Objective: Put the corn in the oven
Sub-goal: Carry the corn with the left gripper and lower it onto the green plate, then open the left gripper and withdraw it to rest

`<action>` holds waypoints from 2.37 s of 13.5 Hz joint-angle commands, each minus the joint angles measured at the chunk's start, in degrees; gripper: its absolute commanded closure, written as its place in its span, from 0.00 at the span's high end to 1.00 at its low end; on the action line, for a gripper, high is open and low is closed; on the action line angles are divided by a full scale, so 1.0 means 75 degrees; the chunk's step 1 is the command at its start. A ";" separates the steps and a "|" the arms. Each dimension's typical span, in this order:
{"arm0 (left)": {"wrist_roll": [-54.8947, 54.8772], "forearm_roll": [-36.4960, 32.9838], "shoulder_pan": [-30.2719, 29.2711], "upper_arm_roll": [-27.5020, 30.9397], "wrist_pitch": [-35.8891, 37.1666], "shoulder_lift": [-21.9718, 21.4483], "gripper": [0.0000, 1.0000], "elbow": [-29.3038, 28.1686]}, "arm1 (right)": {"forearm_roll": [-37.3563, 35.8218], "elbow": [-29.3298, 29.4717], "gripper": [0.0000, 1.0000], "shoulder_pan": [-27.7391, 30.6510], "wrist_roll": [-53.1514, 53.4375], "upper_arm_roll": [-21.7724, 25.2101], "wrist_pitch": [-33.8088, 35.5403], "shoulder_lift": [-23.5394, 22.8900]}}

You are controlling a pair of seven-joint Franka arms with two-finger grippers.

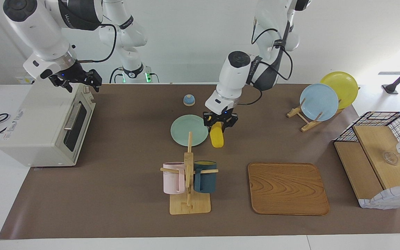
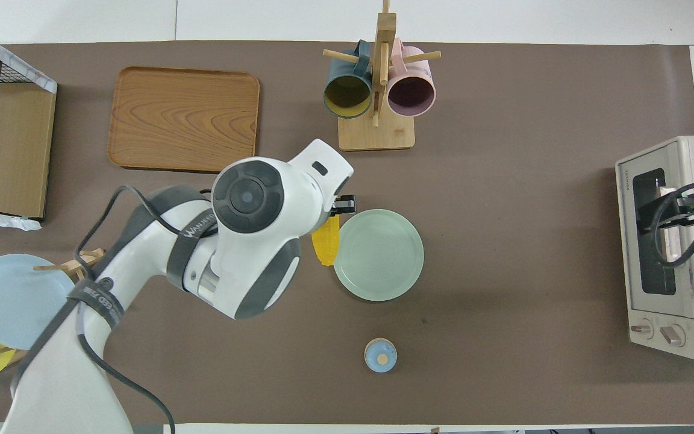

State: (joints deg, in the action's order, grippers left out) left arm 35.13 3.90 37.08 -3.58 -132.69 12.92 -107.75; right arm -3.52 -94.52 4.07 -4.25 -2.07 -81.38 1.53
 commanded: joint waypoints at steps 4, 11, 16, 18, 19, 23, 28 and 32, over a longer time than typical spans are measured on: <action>0.0483 0.0054 0.1125 0.0185 -0.1421 0.0725 0.00 -0.0364 | 0.0176 -0.0054 1.00 0.0078 -0.0043 -0.0029 0.0081 0.0101; 0.0484 0.0031 0.1384 0.0220 -0.1457 0.0879 0.21 -0.0621 | 0.0176 -0.0054 1.00 0.0066 -0.0043 -0.0018 0.0163 0.0171; 0.0425 0.0007 0.1151 0.0255 -0.0875 0.0599 1.00 -0.0540 | 0.0176 -0.0181 0.99 0.0348 -0.0172 0.0006 -0.0058 0.0206; 0.0366 0.0007 0.0696 0.0255 -0.0102 -0.0008 1.00 -0.0528 | 0.0176 -0.0881 0.23 0.0487 -0.0230 0.0029 -0.0898 0.0451; 0.0331 -0.0004 0.0391 0.0255 0.0227 -0.0290 1.00 -0.0470 | 0.0176 -0.1616 0.03 0.0767 -0.0555 0.0018 -0.1529 0.0754; -0.0170 -0.0179 -0.1201 0.0279 0.1866 -0.0715 1.00 0.0593 | 0.0037 -0.3497 0.00 0.1215 -0.2106 0.0193 -0.3504 0.1297; -0.3004 -0.0204 -0.3394 0.0279 0.2948 -0.1253 1.00 0.1160 | 0.0036 -0.3593 0.00 0.1485 -0.1767 0.0205 -0.3680 0.0922; -0.4519 -0.0204 -0.4274 0.0279 0.3732 -0.1687 1.00 0.1148 | 0.0036 -0.3593 0.00 0.1473 -0.1310 0.0193 -0.3785 0.0699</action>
State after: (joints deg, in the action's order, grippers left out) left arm 4.33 2.96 6.92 -0.65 -107.91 2.33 -98.78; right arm -3.53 -120.55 14.34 -16.19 -0.07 -107.75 8.20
